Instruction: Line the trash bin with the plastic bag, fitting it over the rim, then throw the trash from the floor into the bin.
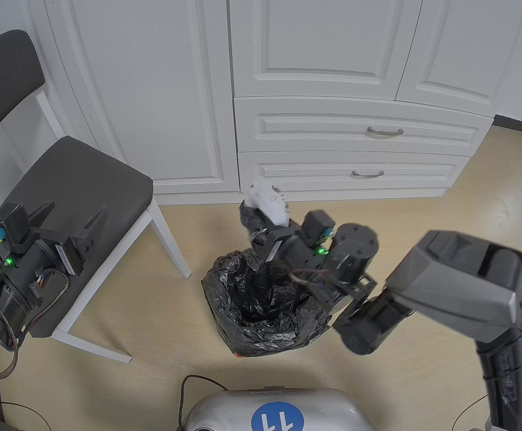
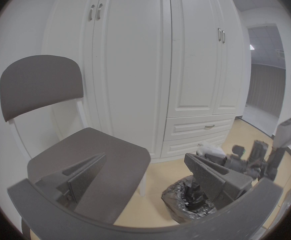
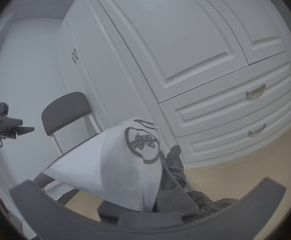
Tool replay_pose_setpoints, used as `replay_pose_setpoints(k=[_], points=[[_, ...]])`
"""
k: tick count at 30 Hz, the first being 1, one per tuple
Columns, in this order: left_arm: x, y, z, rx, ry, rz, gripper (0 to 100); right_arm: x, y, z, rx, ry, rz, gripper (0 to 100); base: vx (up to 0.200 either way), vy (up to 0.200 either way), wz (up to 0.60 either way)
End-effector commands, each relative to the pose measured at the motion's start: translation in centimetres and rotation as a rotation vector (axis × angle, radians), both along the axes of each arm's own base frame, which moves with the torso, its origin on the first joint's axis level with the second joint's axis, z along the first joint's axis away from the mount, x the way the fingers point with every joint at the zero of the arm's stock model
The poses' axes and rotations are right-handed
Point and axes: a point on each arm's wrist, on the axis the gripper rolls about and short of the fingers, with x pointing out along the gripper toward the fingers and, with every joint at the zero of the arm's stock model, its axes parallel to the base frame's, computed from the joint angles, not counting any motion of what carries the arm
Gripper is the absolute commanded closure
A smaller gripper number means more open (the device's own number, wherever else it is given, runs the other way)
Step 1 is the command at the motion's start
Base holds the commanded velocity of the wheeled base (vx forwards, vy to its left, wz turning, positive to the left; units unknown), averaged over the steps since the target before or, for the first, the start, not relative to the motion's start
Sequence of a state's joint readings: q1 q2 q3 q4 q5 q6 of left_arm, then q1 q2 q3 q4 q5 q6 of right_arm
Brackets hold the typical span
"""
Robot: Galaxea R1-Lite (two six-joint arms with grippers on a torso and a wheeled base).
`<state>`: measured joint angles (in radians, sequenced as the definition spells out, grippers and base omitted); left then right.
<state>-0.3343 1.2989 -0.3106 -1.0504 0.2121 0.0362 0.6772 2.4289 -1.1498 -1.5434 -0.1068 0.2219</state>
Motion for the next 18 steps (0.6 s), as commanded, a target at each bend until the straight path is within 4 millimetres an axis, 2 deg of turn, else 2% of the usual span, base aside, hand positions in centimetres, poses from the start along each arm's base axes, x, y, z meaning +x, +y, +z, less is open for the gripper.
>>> replay_pose_setpoints(k=[1,9,14,18], points=[[1.2,1.6,0.0,0.008,0.006,0.087,0,-1.7,5.1,-6.1,-0.005,0.068,0.026,100,0.000,0.000,0.00],[1.1,1.7,0.0,0.013,0.007,0.069,0,-1.9,5.5,-6.8,0.028,0.099,0.043,100,0.000,0.000,0.00],[1.1,1.7,0.0,0.014,0.007,0.069,0,-2.2,5.7,-8.4,0.008,0.131,0.054,100,0.000,0.000,0.00],[1.1,1.7,0.0,0.014,0.005,0.069,0,-1.6,5.3,-9.5,-0.003,0.141,0.045,100,0.000,0.000,0.00]])
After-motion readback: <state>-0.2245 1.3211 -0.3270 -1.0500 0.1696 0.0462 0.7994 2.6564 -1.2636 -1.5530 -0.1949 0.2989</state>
